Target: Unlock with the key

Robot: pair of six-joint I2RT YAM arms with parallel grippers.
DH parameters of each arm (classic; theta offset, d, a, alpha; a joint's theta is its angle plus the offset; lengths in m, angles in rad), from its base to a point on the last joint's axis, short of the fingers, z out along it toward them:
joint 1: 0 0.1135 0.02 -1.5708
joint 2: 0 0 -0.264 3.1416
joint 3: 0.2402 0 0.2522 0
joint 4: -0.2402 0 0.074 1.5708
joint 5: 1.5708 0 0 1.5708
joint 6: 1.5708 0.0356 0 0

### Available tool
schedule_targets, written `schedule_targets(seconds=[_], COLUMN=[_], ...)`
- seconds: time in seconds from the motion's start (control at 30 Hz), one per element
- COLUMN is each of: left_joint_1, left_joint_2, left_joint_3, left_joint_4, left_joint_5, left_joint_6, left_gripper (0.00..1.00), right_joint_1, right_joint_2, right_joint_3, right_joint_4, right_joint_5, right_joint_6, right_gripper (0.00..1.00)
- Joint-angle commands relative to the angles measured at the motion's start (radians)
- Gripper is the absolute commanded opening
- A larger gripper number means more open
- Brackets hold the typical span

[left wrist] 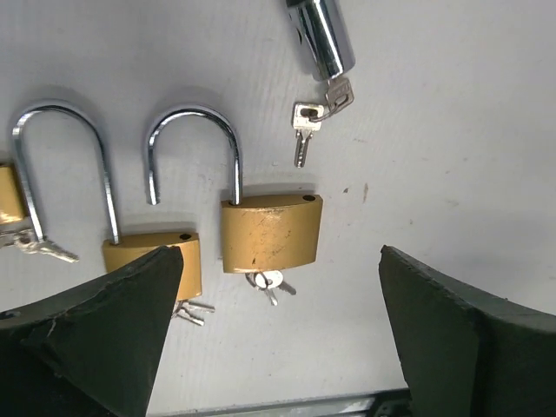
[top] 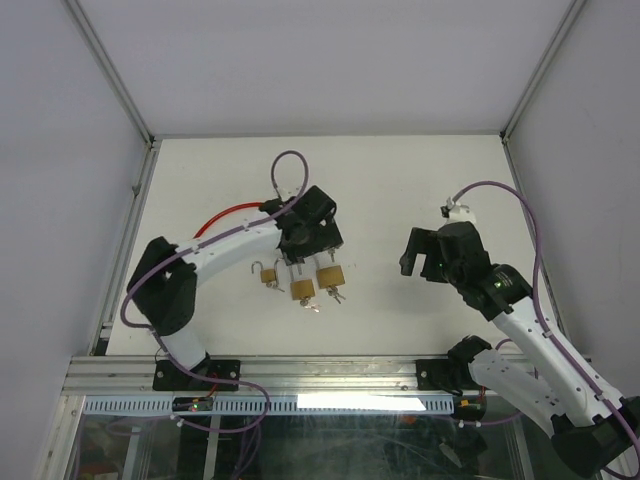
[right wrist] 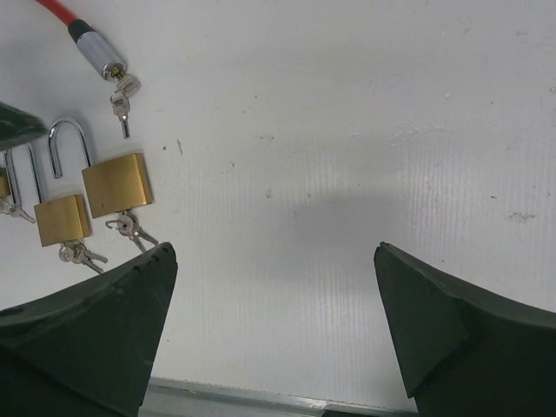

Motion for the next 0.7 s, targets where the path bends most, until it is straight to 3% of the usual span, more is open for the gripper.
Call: schedule_targets(seconds=[0.0,0.13,0.33,0.67], left_joint_1=[0.073,0.188,0.365,0.390], left_joint_2=[-0.235,-0.441,-0.746,-1.228], left_joint_3=[-0.083,-0.228,-0.412,-0.525], left_joint_4=[0.064,0.106,0.133,0.127], left_joint_5=[-0.021,-0.026,-0.036,-0.192], left_joint_6=[0.018,0.050,0.131,0.364], left_gripper=[0.99,0.99,0.99,0.99], right_joint_1=[-0.004,-0.005,-0.004,-0.004], right_joint_2=[-0.009,-0.018,-0.179,-0.274], right_joint_3=[0.050,0.070,0.023,0.049], right_joint_4=[-0.001,-0.019,0.104,0.048], right_joint_5=[0.076,0.180,0.168,0.277], right_joint_6=[0.052,0.100,-0.019,-0.104], right_gripper=[1.00,1.00,1.00,0.99])
